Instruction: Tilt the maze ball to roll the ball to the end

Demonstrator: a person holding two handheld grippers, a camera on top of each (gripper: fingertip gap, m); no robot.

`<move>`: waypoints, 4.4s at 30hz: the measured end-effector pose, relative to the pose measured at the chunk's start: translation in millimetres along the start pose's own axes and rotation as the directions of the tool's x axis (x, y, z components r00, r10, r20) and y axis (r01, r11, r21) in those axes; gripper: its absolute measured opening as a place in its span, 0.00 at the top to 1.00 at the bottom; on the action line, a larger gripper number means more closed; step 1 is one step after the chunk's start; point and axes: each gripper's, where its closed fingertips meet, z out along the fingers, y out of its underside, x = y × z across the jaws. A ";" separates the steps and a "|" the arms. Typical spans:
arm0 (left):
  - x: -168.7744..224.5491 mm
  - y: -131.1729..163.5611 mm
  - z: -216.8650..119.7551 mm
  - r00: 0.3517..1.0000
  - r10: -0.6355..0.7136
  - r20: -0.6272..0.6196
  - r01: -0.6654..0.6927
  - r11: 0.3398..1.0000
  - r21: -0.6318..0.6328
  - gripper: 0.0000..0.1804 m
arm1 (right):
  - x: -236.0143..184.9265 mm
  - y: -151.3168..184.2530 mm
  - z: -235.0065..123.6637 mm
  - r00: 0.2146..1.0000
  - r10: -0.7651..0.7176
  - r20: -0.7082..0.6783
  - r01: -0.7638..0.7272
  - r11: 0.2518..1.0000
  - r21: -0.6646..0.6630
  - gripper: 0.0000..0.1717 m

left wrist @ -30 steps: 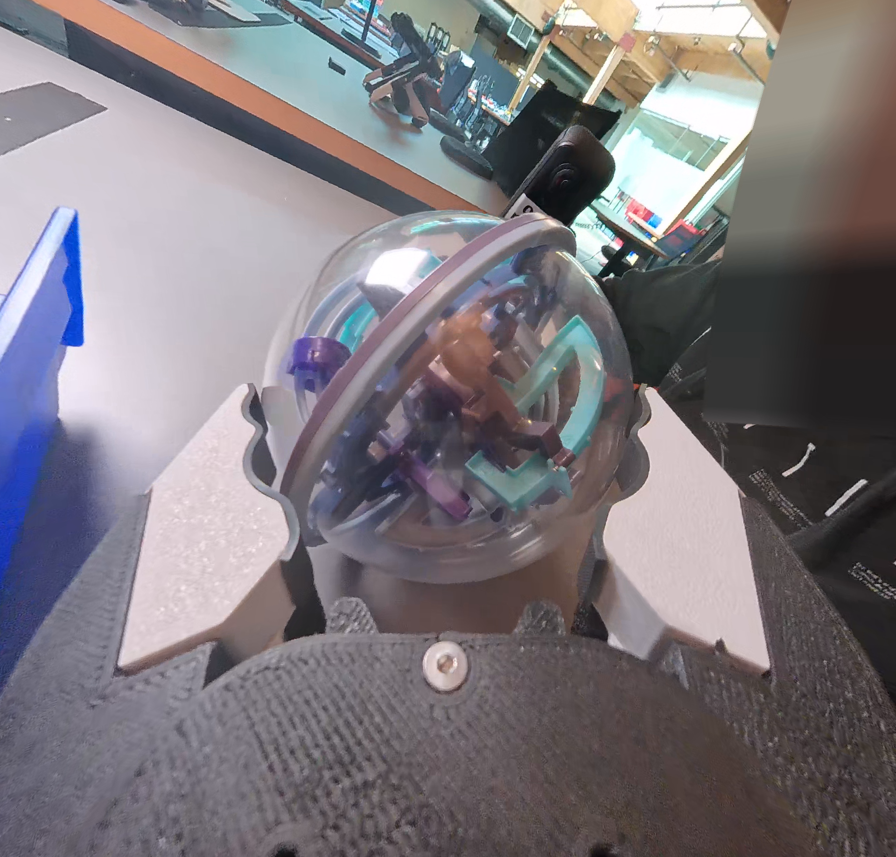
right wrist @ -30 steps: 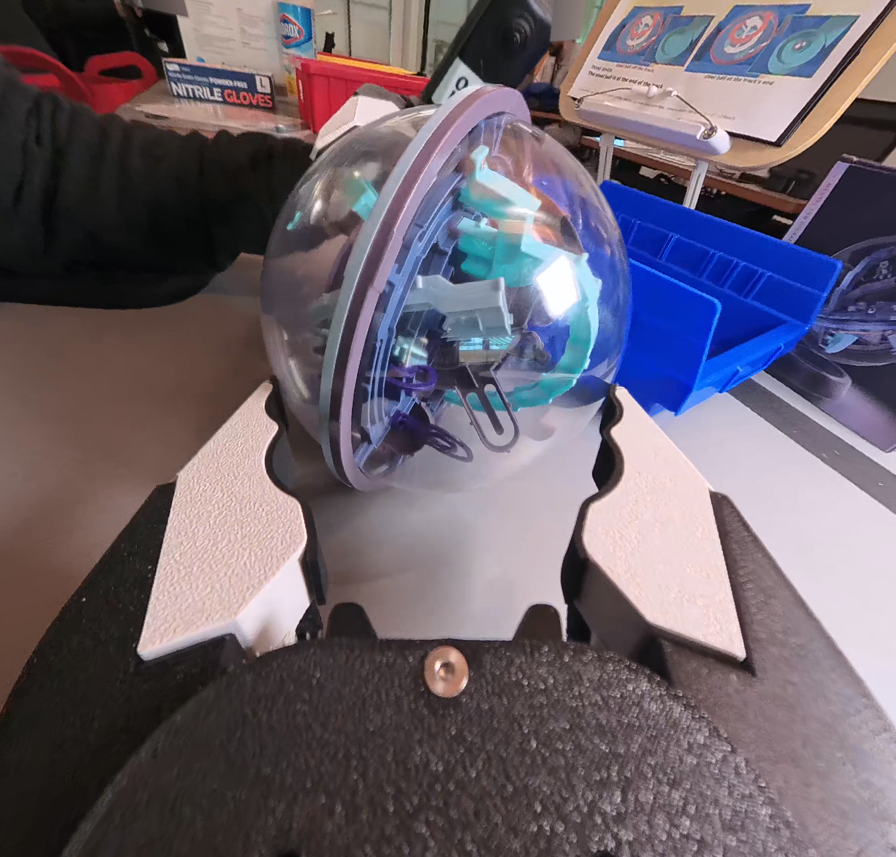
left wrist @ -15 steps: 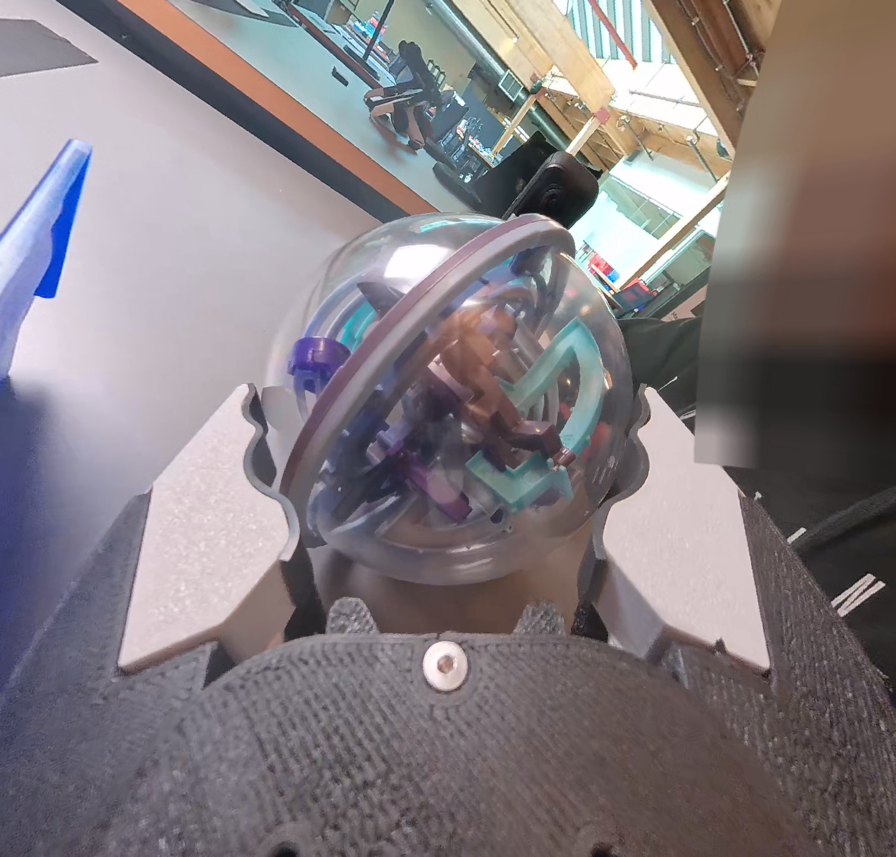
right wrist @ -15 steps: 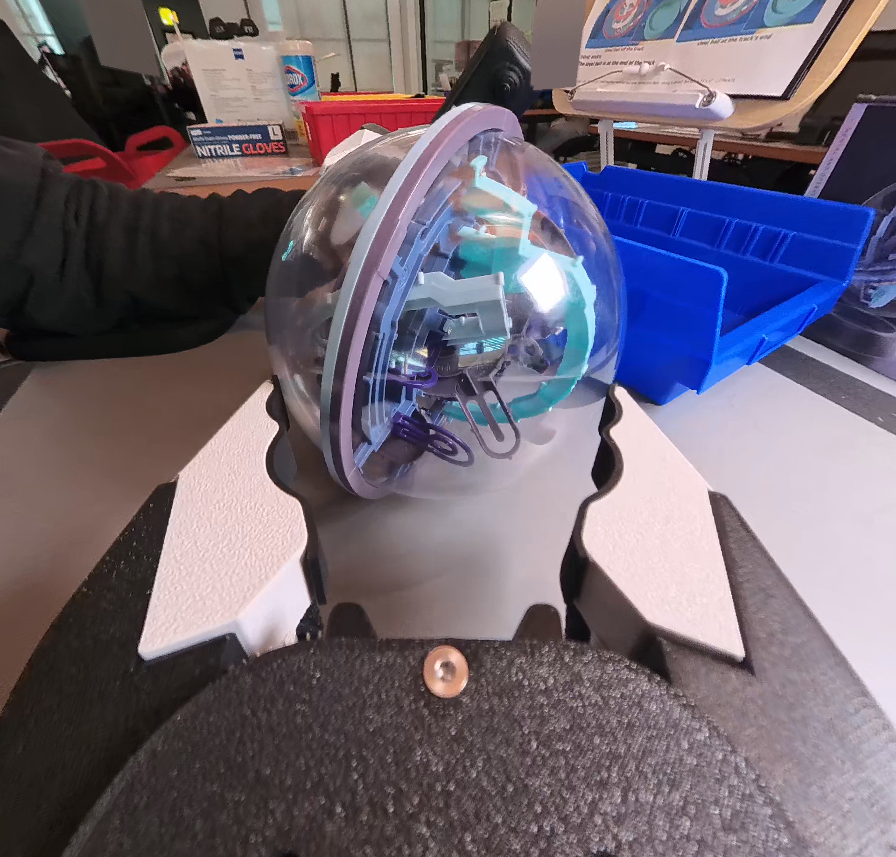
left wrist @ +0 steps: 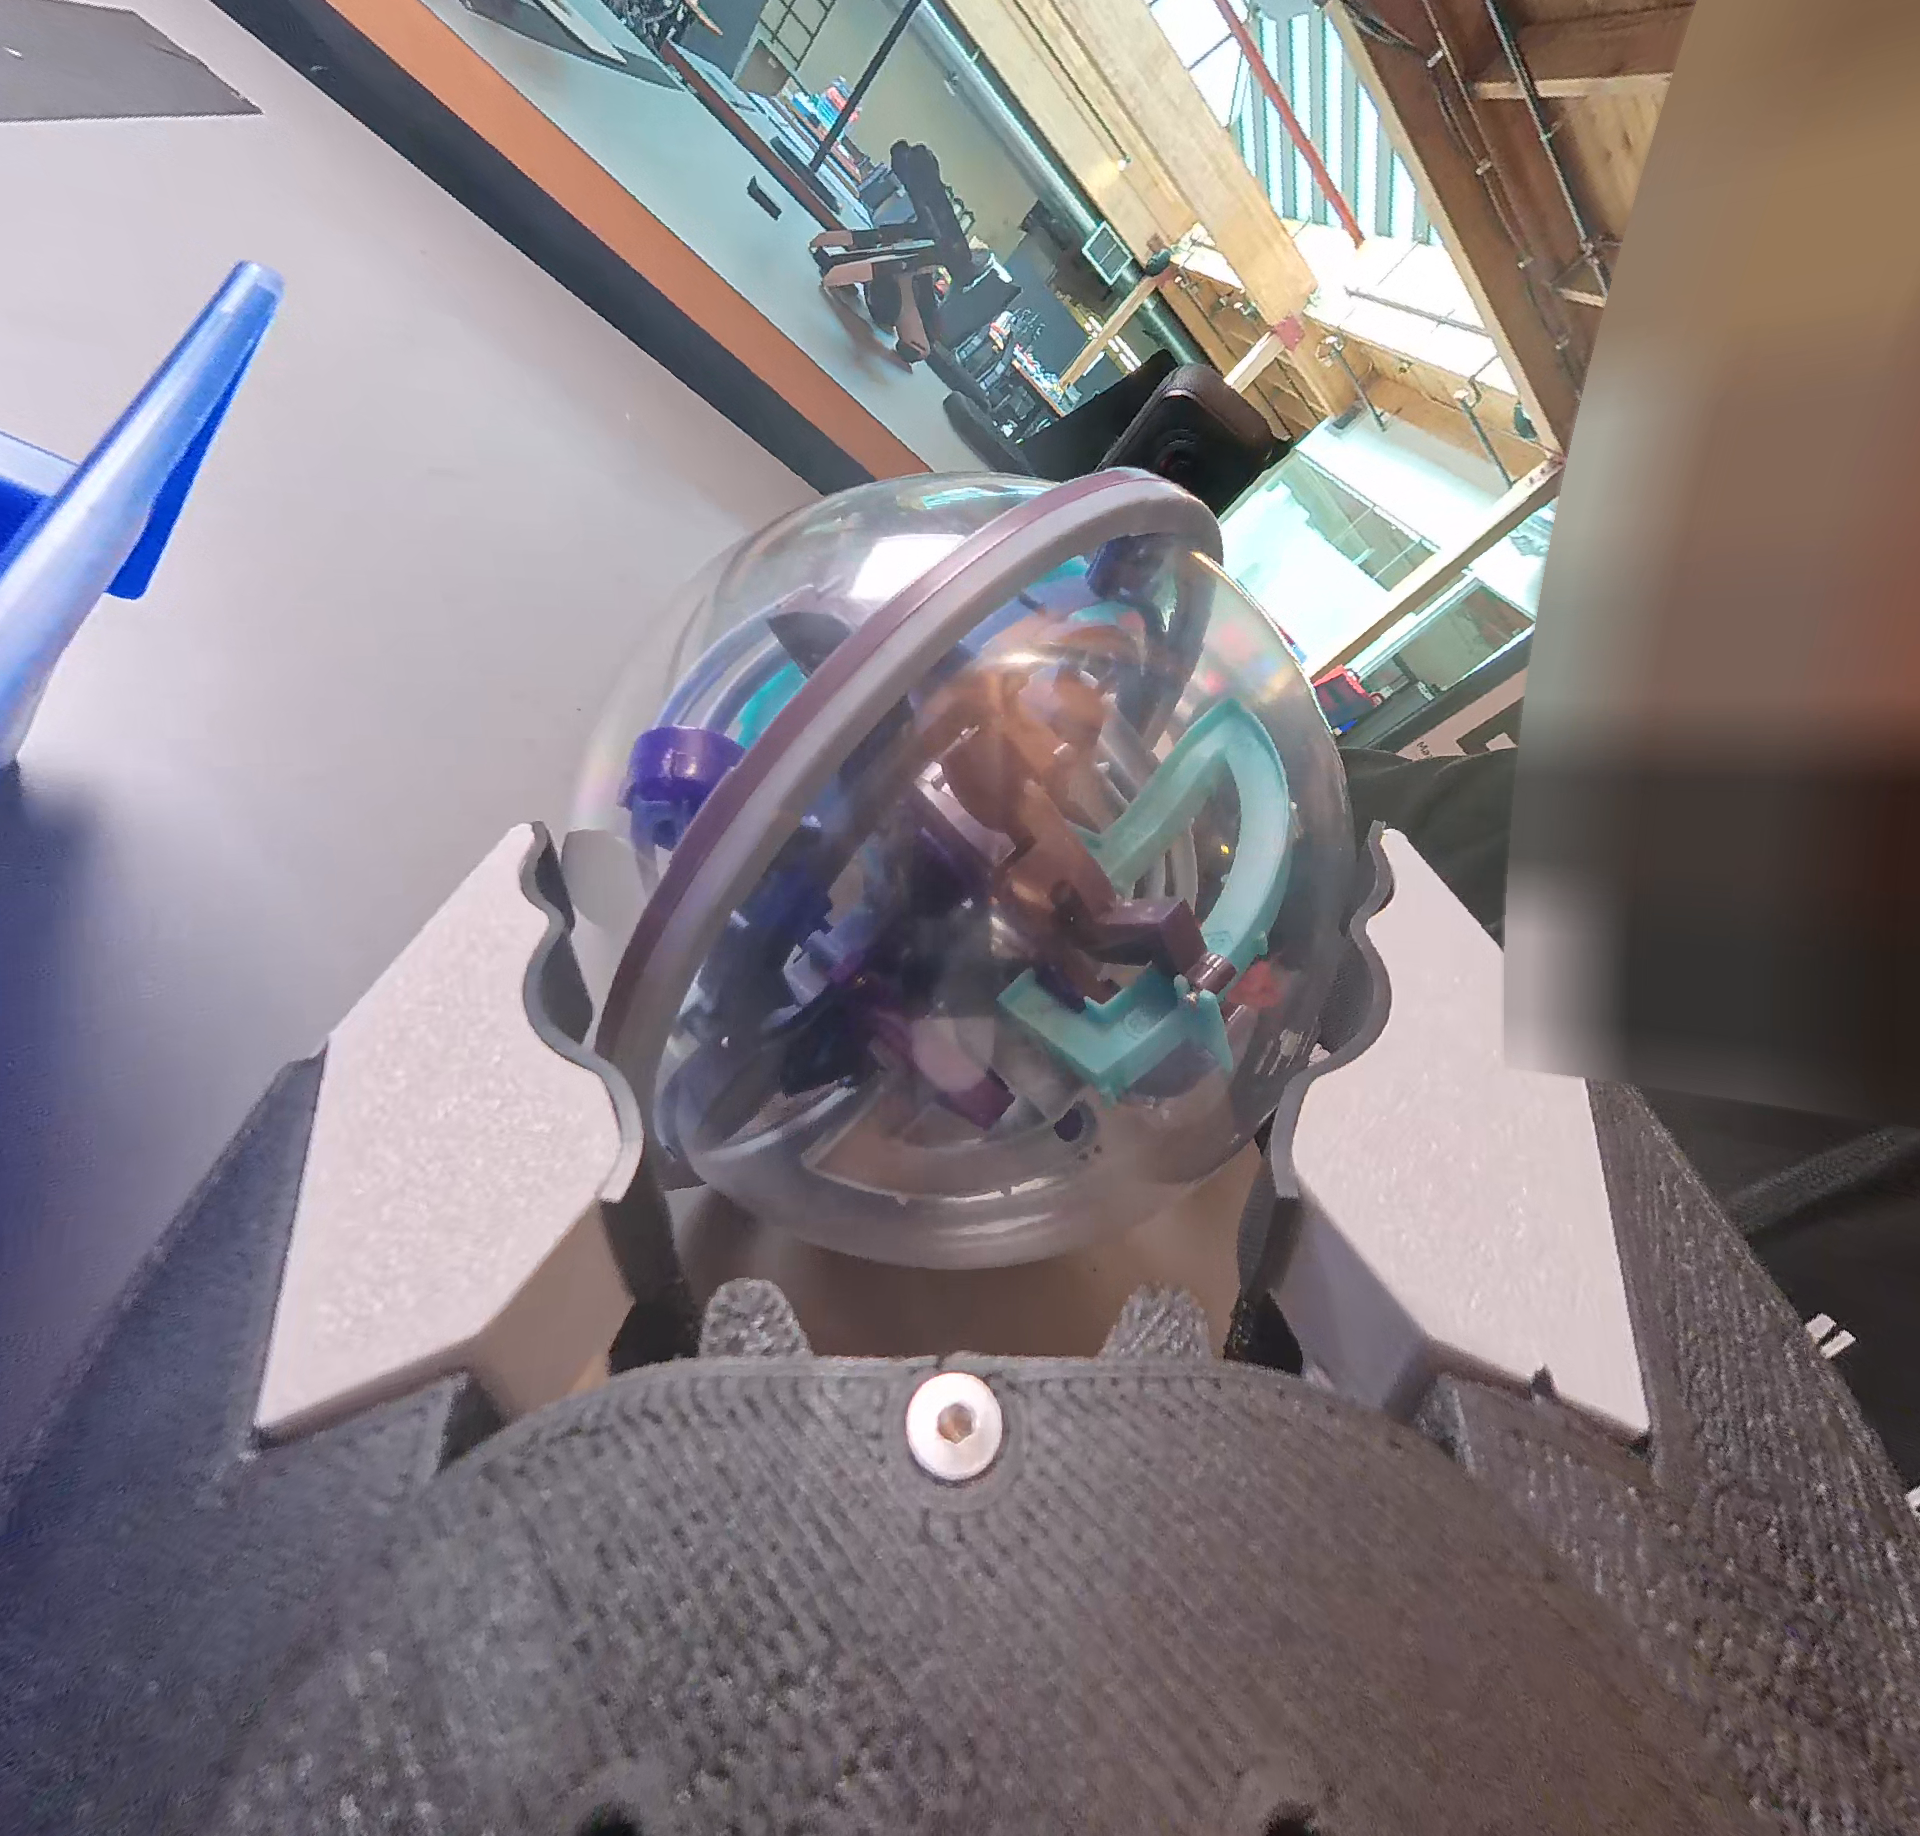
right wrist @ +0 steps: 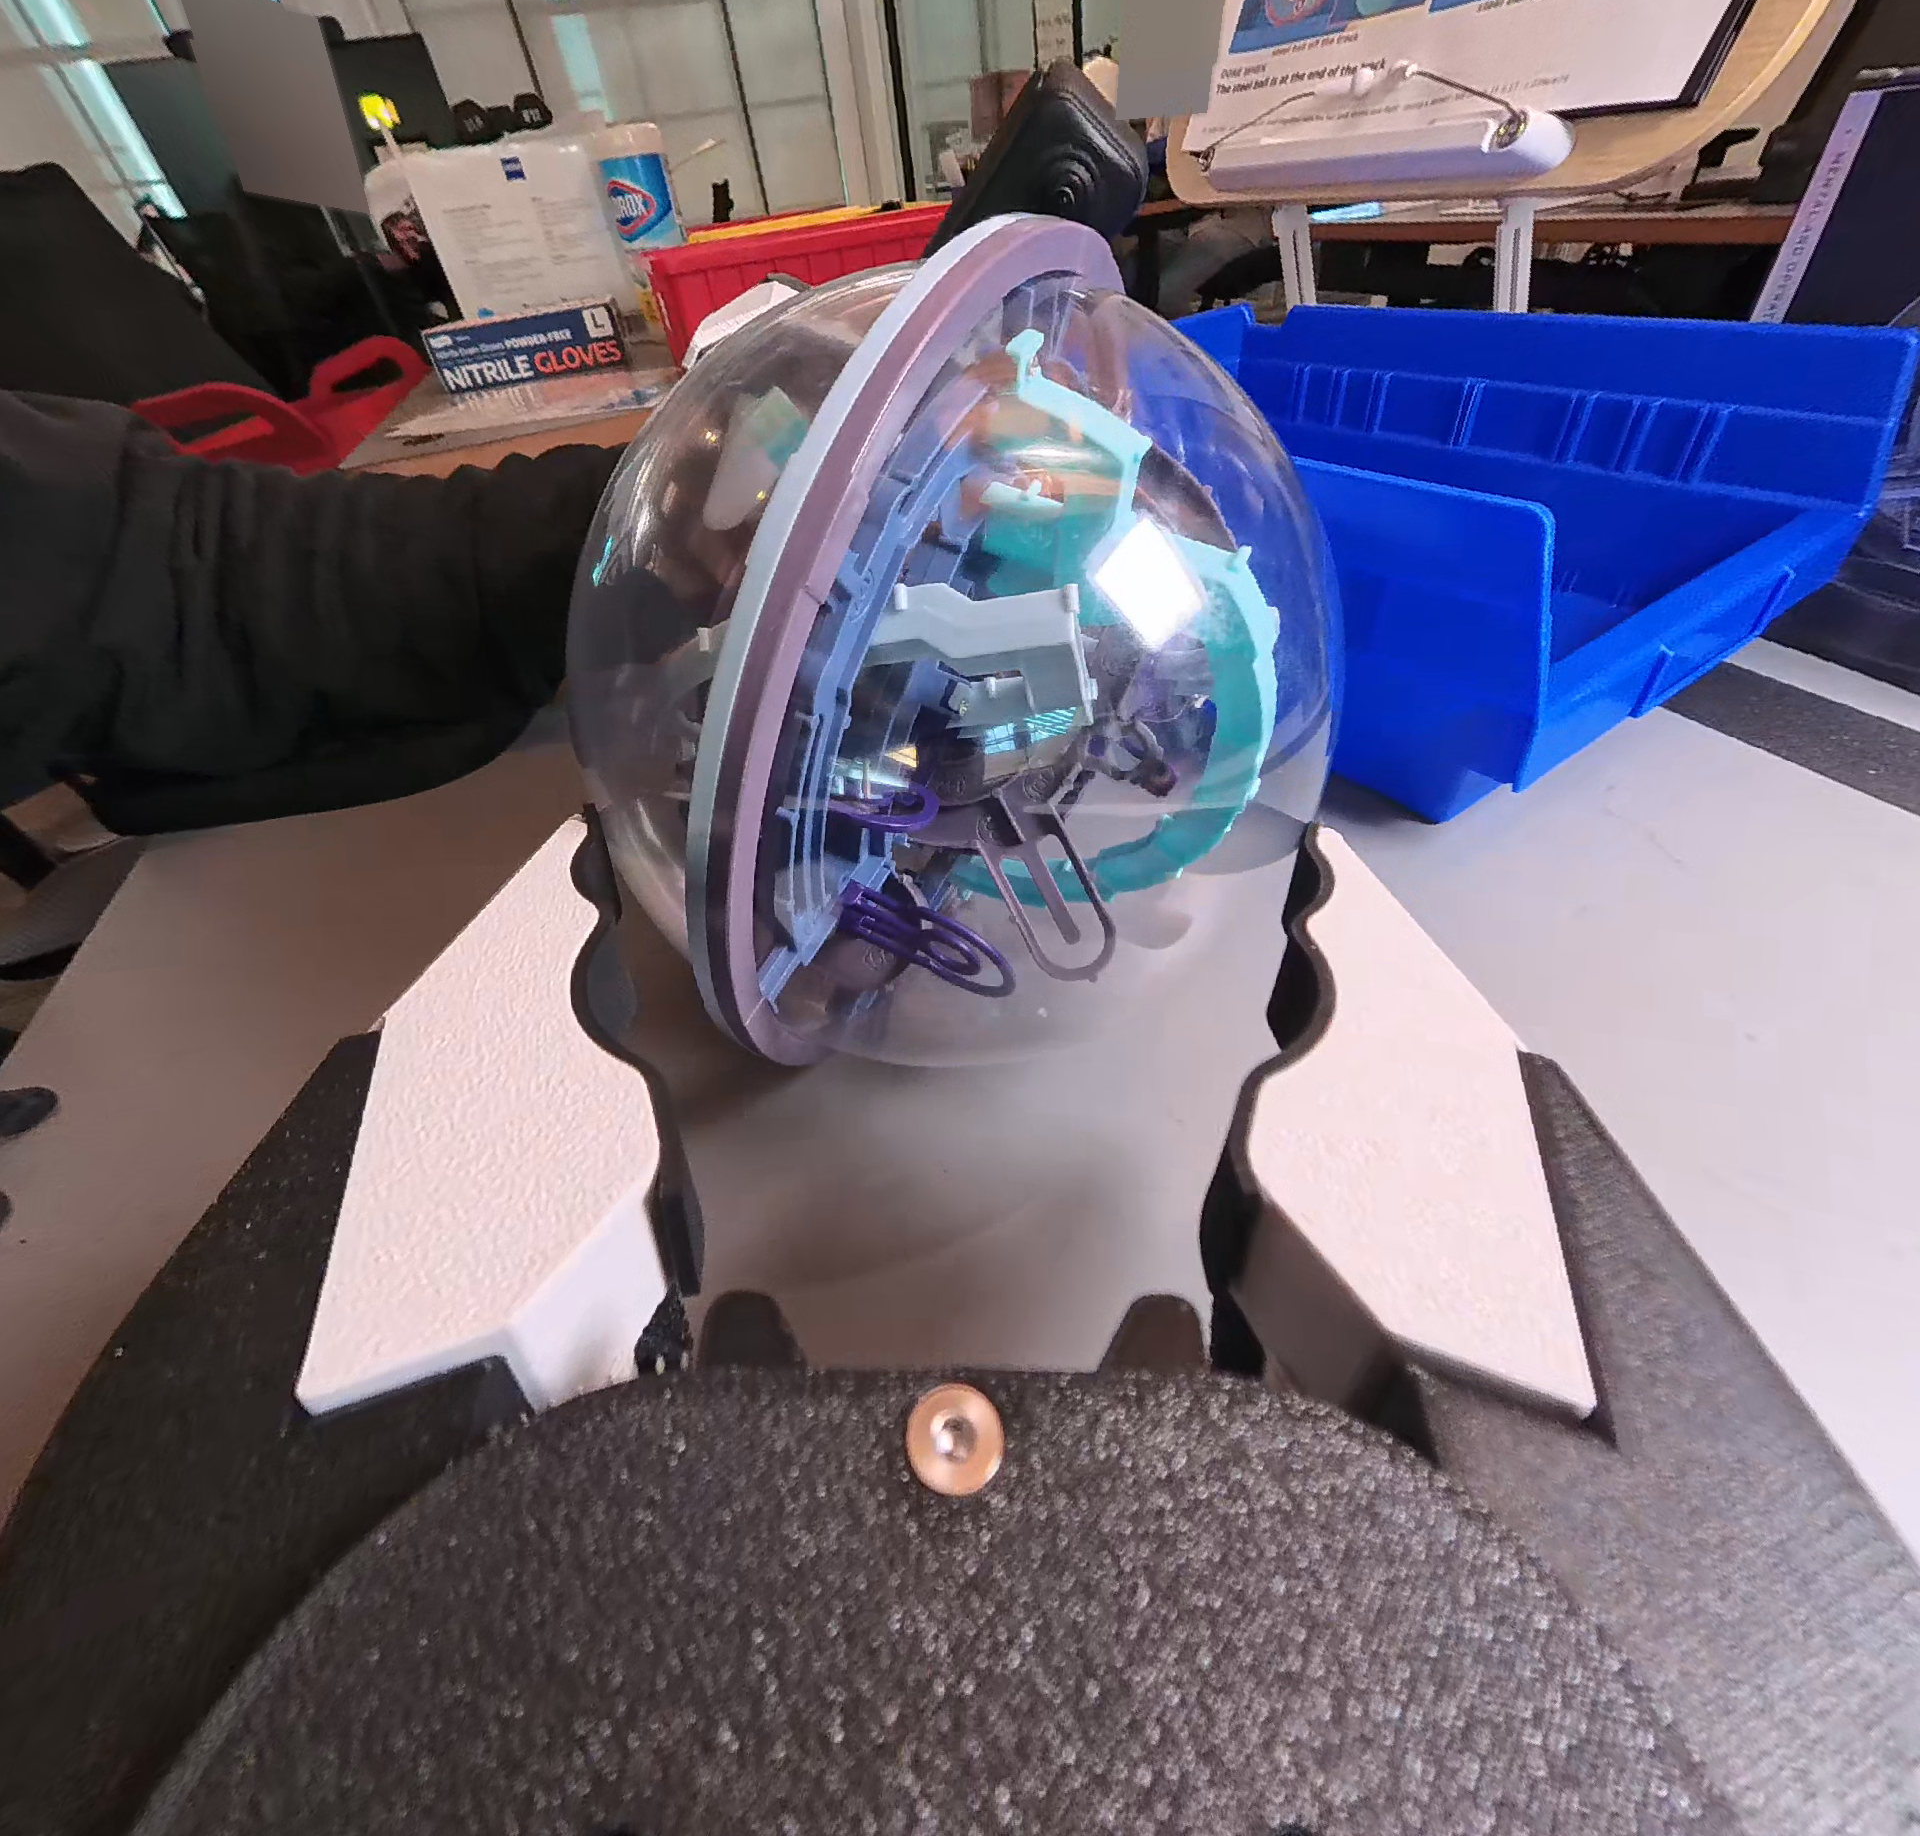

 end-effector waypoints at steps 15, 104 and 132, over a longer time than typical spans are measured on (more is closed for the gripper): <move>4.1 2.9 -2.5 0.998 0.054 -0.023 -0.054 0.999 0.003 0.21 | -3.5 -1.1 -0.2 0.998 -0.055 0.000 0.055 0.998 0.008 0.28; 63.6 64.1 -81.8 0.826 0.483 0.291 -0.508 0.861 0.014 0.36 | -100.4 19.8 2.6 0.602 -0.794 0.085 0.796 0.605 0.015 0.95; 50.6 106.2 -60.0 0.801 0.556 0.222 -0.517 0.830 -0.210 0.21 | -71.3 22.8 6.3 0.934 -0.314 0.170 0.330 0.941 -0.076 0.59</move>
